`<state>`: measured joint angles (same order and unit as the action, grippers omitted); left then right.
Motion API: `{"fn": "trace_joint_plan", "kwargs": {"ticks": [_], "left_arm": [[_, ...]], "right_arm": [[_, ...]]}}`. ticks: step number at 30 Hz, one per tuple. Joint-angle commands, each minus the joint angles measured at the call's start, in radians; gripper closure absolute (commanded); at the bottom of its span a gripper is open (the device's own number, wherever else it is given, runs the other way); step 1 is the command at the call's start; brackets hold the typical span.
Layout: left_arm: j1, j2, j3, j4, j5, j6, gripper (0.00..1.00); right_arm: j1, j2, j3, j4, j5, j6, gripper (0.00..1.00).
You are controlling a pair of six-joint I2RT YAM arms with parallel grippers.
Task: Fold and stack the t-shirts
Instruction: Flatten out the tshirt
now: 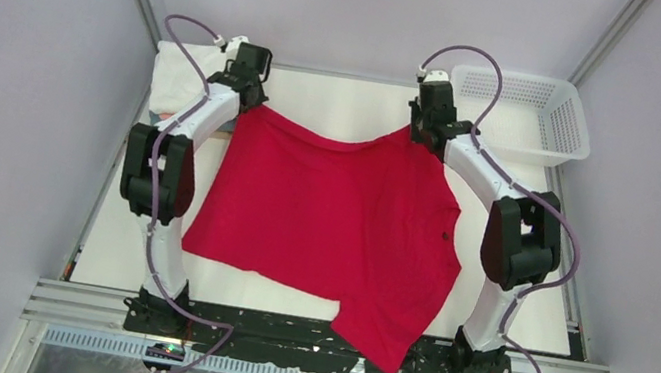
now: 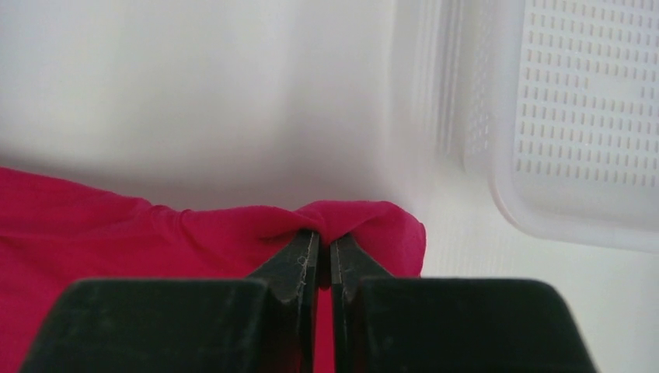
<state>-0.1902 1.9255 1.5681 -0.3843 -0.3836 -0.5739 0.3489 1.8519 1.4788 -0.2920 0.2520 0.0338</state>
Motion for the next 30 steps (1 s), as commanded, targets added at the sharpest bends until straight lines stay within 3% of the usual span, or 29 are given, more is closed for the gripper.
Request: {"fn": "trace_joint_plan", "kwargs": {"ticks": [1,7,9,14,15,16,17,18,23,30], "left_arm": [[0.01,0.097,0.152,-0.127,-0.014,-0.038,1.0],[0.011,0.205,0.299,-0.256,-0.031,-0.057,0.99],[0.01,0.222,0.332,-0.284,-0.022,-0.056,0.8],[0.011,0.198,0.332,-0.246,0.068,-0.031,0.43],[0.008,0.183,0.328,-0.237,0.097,-0.023,0.35],[0.006,0.164,0.325,-0.233,0.121,-0.013,0.26],[0.003,0.146,0.321,-0.231,0.141,0.001,0.11],[-0.001,0.127,0.314,-0.231,0.162,0.011,0.03],[-0.021,0.01,0.218,-0.232,0.194,0.024,0.0],[-0.063,-0.194,-0.083,-0.188,0.295,0.007,0.0]], "right_arm": [[-0.019,0.075,0.12,0.002,0.086,0.004,0.88],[-0.036,0.209,0.239,-0.016,0.15,0.027,0.85],[-0.044,0.251,0.281,-0.014,0.16,0.045,0.76],[-0.053,0.344,0.396,0.071,0.157,0.044,0.6],[-0.053,0.347,0.4,0.085,0.14,0.038,0.55],[-0.053,0.341,0.4,0.098,0.108,0.039,0.42],[-0.053,0.333,0.396,0.102,0.084,0.042,0.37],[-0.053,0.311,0.378,0.113,0.042,0.041,0.28],[-0.039,0.171,0.241,0.144,-0.07,0.052,0.02],[-0.022,-0.038,-0.087,0.079,-0.23,0.245,0.05]]}}
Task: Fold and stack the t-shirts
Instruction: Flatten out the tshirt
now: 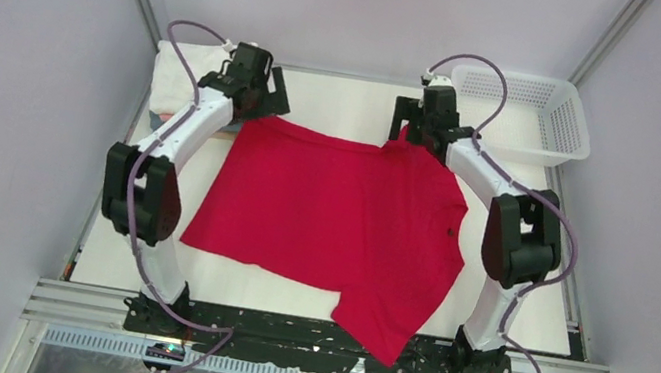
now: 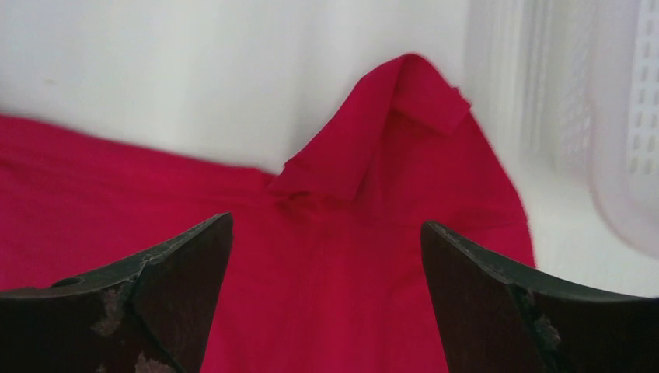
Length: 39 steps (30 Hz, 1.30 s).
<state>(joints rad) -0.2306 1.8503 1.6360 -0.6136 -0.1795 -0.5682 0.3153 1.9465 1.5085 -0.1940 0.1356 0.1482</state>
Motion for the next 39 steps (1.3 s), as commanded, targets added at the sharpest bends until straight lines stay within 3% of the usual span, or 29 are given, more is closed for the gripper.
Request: {"fn": "trace_joint_plan", "kwargs": {"ticks": [1,7,14,17,21,32,39], "left_arm": [[-0.022,-0.152,-0.221,0.067,0.113,-0.006,0.0],[-0.024,-0.379,-0.657,0.216,0.153,-0.109,0.0],[-0.027,-0.577,-0.93,0.258,0.045,-0.141,0.0],[-0.027,-0.556,-0.946,0.216,0.016,-0.151,0.0],[-0.027,-0.475,-0.949,0.201,0.079,-0.173,0.0],[-0.039,-0.499,-1.063,0.108,0.259,-0.238,0.0],[-0.111,-0.618,-1.154,-0.01,0.231,-0.321,0.0]], "right_arm": [[0.016,-0.175,-0.201,-0.018,-0.118,0.144,0.05],[0.036,-0.362,-0.503,-0.031,-0.082,0.227,0.05],[0.107,-0.52,-0.72,-0.073,-0.04,0.252,0.05],[0.109,-0.547,-0.794,-0.066,-0.008,0.295,0.05],[0.103,-0.557,-0.817,-0.077,0.05,0.309,0.05],[-0.038,-0.57,-0.902,-0.12,-0.089,0.364,0.05],[-0.094,-0.625,-0.951,-0.211,-0.173,0.327,0.05]]}}
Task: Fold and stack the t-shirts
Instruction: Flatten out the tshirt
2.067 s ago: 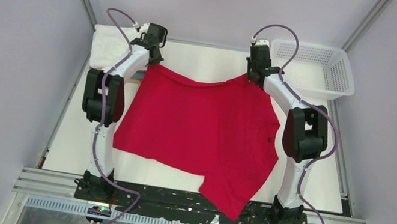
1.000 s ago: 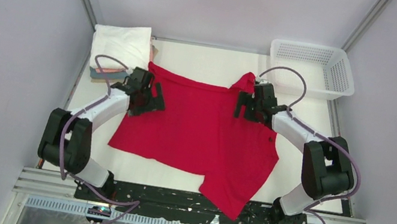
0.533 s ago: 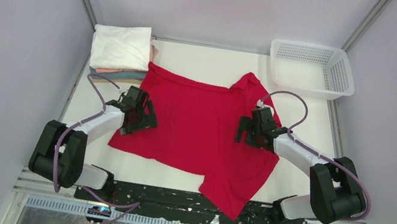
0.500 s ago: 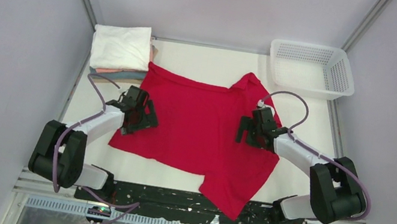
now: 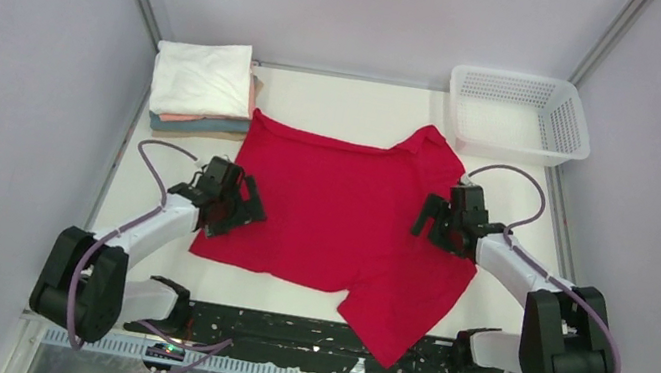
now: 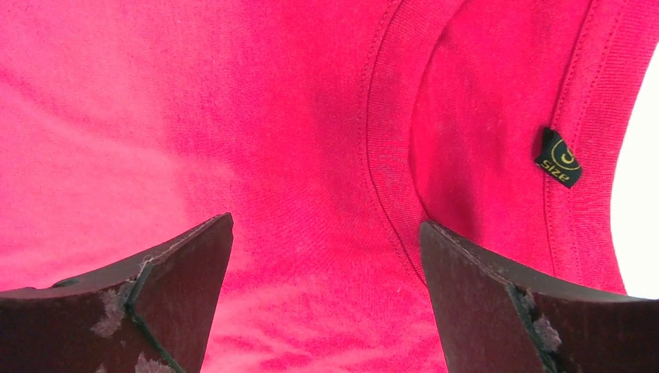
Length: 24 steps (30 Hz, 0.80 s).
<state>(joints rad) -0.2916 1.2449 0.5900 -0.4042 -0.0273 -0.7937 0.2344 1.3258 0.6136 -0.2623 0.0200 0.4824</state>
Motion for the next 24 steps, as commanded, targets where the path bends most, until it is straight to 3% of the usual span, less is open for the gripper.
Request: {"fn": "trace_joint_plan", "kwargs": {"ticks": [1,13,19,24], "left_arm": [[-0.059,-0.035,-0.117,-0.243,0.069,-0.108,0.0],[-0.139,-0.295,-0.2,-0.349,0.036,-0.214,0.0],[-0.139,-0.339,-0.067,-0.363,-0.061,-0.159,0.0],[-0.138,-0.242,0.128,-0.194,-0.082,-0.053,0.0]], "right_arm": [[-0.012,-0.006,-0.062,-0.15,-0.062,-0.008,0.05],[-0.012,-0.171,-0.104,-0.225,-0.024,-0.068,0.05],[-0.012,-0.22,-0.021,-0.189,0.009,-0.075,0.05],[-0.011,-0.195,0.1,-0.066,-0.023,-0.055,0.05]]}}
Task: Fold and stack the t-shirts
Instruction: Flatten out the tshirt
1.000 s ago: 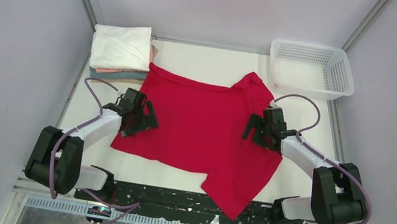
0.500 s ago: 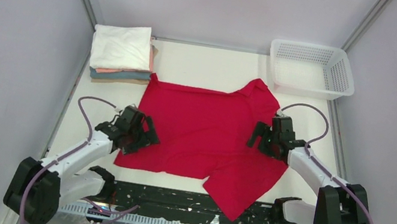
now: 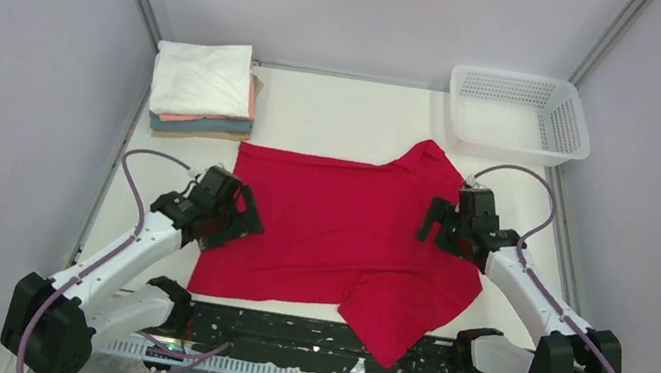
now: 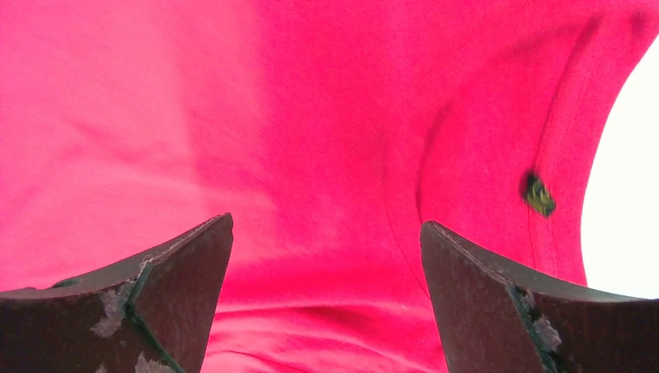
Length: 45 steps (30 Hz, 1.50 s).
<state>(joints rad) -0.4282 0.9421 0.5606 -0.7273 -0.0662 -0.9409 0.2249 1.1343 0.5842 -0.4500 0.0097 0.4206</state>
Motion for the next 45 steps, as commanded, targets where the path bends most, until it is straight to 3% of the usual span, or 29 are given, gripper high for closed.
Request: {"fn": "trace_joint_plan", "kwargs": {"ticks": [1,7,9,16,25,45], "left_arm": [[0.0,0.1,0.195,0.156,-0.049,0.112,0.0],[0.037,0.426,0.461,0.288,-0.072,0.206,0.0],[0.061,0.536,0.536,0.308,0.016,0.223,0.0],[0.088,0.753,0.643,0.38,0.062,0.219,0.0],[0.11,0.879,0.724,0.36,0.056,0.225,0.01],[0.117,0.923,0.705,0.366,0.062,0.222,0.0]], "right_arm": [[-0.001,0.008,0.163,0.169,-0.028,0.023,0.05],[0.002,0.205,0.308,0.407,-0.033,0.09,0.05],[0.002,0.307,0.382,0.438,-0.033,0.097,0.05],[0.001,0.613,0.605,0.496,-0.055,0.137,0.05],[0.0,0.831,0.787,0.427,-0.027,0.113,0.05],[-0.001,0.921,0.842,0.43,0.006,0.101,0.05]]}}
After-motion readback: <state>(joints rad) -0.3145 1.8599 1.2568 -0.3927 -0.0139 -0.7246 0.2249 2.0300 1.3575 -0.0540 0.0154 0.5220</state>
